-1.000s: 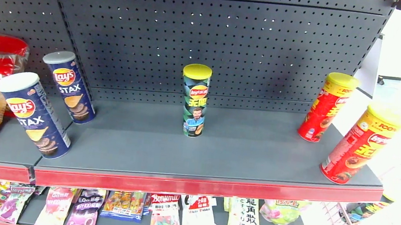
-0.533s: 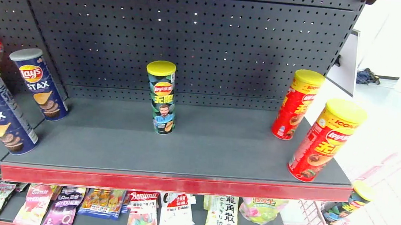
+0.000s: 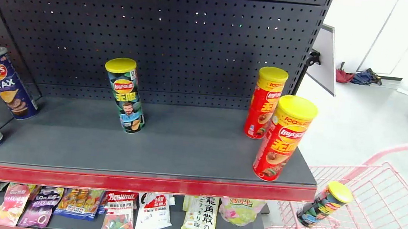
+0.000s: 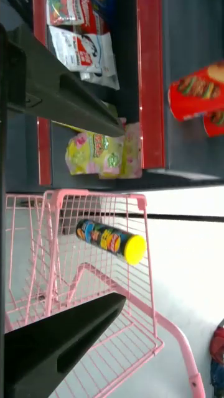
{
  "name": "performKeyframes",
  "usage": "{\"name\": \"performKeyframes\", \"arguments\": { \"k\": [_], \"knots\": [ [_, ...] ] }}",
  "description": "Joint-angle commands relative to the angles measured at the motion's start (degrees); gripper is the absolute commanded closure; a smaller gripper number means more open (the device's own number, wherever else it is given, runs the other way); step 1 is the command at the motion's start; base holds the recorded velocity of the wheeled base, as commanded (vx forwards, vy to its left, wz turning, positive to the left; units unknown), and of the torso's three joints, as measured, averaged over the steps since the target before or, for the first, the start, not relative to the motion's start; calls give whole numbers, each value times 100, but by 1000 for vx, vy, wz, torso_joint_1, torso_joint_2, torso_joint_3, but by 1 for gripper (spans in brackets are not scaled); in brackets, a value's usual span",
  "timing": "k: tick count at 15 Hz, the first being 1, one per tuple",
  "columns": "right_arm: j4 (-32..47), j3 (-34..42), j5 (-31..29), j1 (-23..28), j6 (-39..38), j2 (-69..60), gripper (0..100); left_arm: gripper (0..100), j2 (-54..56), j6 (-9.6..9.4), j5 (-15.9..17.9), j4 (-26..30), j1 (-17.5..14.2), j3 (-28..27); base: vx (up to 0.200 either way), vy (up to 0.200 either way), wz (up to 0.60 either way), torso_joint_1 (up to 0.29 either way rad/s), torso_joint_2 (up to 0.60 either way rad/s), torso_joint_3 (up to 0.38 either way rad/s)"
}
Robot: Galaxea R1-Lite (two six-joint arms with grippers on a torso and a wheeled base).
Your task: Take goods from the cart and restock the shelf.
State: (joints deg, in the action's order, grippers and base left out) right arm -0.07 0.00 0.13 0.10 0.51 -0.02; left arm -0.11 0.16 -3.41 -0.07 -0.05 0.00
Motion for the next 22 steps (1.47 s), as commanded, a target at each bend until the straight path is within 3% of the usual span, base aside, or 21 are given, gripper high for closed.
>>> {"name": "performKeyframes", "arguments": {
  "k": [1,4,14,22],
  "knots": [
    [-1,0,4,-1,2,2,0,0,2,2,-1,-1,-4,0,0,0,0,0,0,0],
    [-1,0,4,-1,10,2,0,0,2,2,-1,-1,-4,0,0,0,0,0,0,0],
    [-1,0,4,-1,2,2,0,0,2,11,-1,-1,-4,0,0,0,-600,3,1,4],
    [-1,0,-57,-1,10,2,0,0,2,11,-1,-1,-4,0,0,0,0,0,0,0]
  ]
}}
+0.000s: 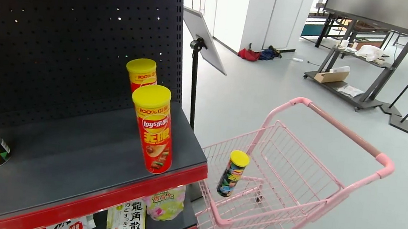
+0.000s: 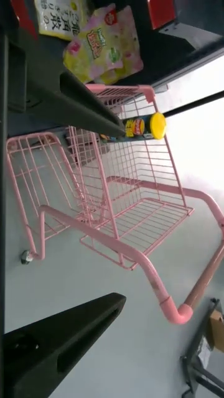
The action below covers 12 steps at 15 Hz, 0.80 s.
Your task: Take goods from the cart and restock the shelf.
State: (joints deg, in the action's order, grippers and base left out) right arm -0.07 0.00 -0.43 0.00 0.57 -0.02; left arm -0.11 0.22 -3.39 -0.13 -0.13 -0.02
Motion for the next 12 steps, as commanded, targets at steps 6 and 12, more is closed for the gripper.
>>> {"name": "performKeyframes", "arguments": {
  "k": [6,12],
  "knots": [
    [-1,0,-1,9,4,2,0,0,2,4,-4,5,5,2,0,0,0,-136,323,185],
    [-1,0,-1,9,4,2,0,0,2,4,-4,5,5,2,0,0,0,-140,360,215]
  ]
}}
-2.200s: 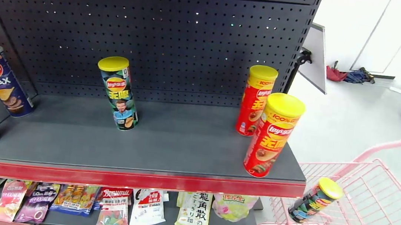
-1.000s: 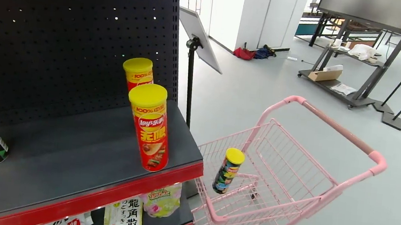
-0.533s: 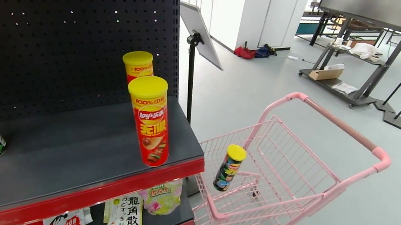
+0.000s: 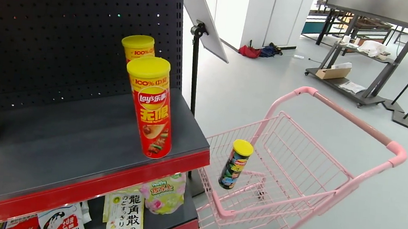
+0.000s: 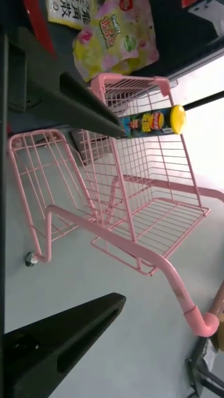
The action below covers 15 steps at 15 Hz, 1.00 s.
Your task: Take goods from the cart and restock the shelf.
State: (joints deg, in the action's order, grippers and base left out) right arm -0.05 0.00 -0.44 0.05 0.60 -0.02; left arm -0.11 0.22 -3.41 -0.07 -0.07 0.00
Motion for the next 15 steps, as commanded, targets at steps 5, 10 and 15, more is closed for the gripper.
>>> {"name": "performKeyframes", "arguments": {
  "k": [5,10,15],
  "knots": [
    [-4,0,18,4,2,2,0,0,2,4,-1,-1,-1,0,0,0,0,-149,389,238],
    [-4,0,18,4,-7,2,0,0,2,-4,-1,-1,-1,0,0,0,0,-74,206,130],
    [-4,0,18,4,-7,2,0,0,2,4,-1,-1,-1,0,0,0,0,-73,219,140]
  ]
}}
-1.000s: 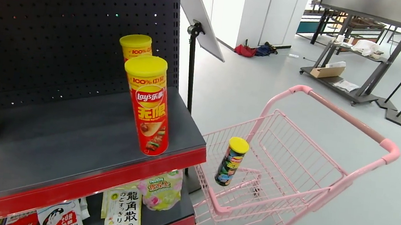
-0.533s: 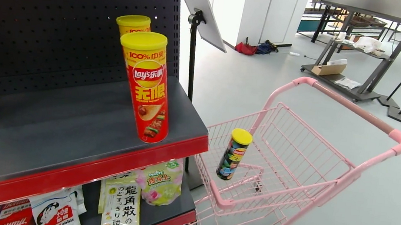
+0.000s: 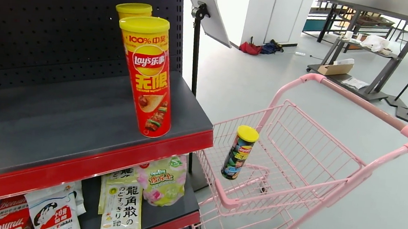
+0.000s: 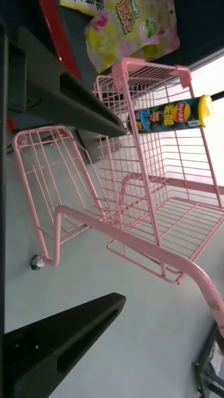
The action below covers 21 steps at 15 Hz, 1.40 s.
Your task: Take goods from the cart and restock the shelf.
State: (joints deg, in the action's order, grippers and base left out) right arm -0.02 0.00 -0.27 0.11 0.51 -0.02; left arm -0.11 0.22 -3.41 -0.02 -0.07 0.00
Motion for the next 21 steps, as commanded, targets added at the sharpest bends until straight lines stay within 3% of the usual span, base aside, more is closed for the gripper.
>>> {"name": "performKeyframes", "arguments": {
  "k": [1,21],
  "knots": [
    [-6,0,-8,-2,2,2,0,0,2,4,-1,-6,-1,0,0,0,0,-90,256,168],
    [-6,0,36,-2,-25,2,0,0,2,4,7,-6,-1,0,0,0,0,-35,111,73]
  ]
}}
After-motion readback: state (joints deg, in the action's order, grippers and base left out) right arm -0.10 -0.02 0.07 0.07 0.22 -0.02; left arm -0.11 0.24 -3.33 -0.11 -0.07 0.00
